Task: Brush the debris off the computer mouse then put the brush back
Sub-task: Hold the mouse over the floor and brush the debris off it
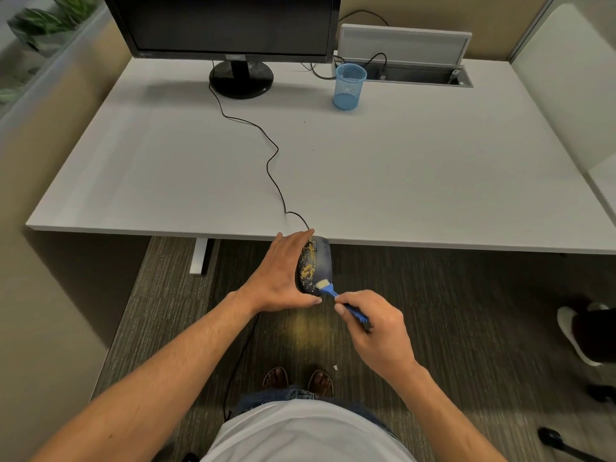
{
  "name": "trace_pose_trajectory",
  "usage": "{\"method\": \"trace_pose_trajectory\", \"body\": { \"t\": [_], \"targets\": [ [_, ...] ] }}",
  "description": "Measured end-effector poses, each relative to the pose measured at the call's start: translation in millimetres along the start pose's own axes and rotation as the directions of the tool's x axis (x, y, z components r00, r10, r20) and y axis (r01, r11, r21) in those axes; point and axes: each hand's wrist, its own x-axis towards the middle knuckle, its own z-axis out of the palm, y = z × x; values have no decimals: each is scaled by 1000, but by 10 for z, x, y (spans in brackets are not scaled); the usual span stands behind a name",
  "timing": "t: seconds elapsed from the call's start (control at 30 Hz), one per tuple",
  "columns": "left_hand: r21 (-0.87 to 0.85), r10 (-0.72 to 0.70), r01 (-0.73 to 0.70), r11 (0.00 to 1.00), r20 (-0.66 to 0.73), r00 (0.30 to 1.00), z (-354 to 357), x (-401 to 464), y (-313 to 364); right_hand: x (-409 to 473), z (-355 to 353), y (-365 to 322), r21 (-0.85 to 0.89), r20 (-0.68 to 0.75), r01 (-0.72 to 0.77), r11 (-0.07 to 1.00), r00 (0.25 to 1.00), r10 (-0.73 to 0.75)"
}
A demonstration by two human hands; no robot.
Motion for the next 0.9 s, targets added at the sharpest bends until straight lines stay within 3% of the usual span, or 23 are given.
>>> {"method": "trace_pose_trajectory", "body": {
  "t": [0.43, 0.7, 0.9],
  "targets": [
    [-6, -10, 10, 1000, -3, 1000, -43, -7, 27, -38, -106, 23, 16, -10, 30, 999, 999, -30],
    [-47, -33, 33, 998, -6, 999, -54, -46, 19, -136, -84, 73, 51, 77, 64, 997, 995, -68],
    [-38, -22, 22, 999, -9, 1000, -51, -43, 23, -2, -136, 70, 65, -64, 18, 998, 998, -14]
  ]
}}
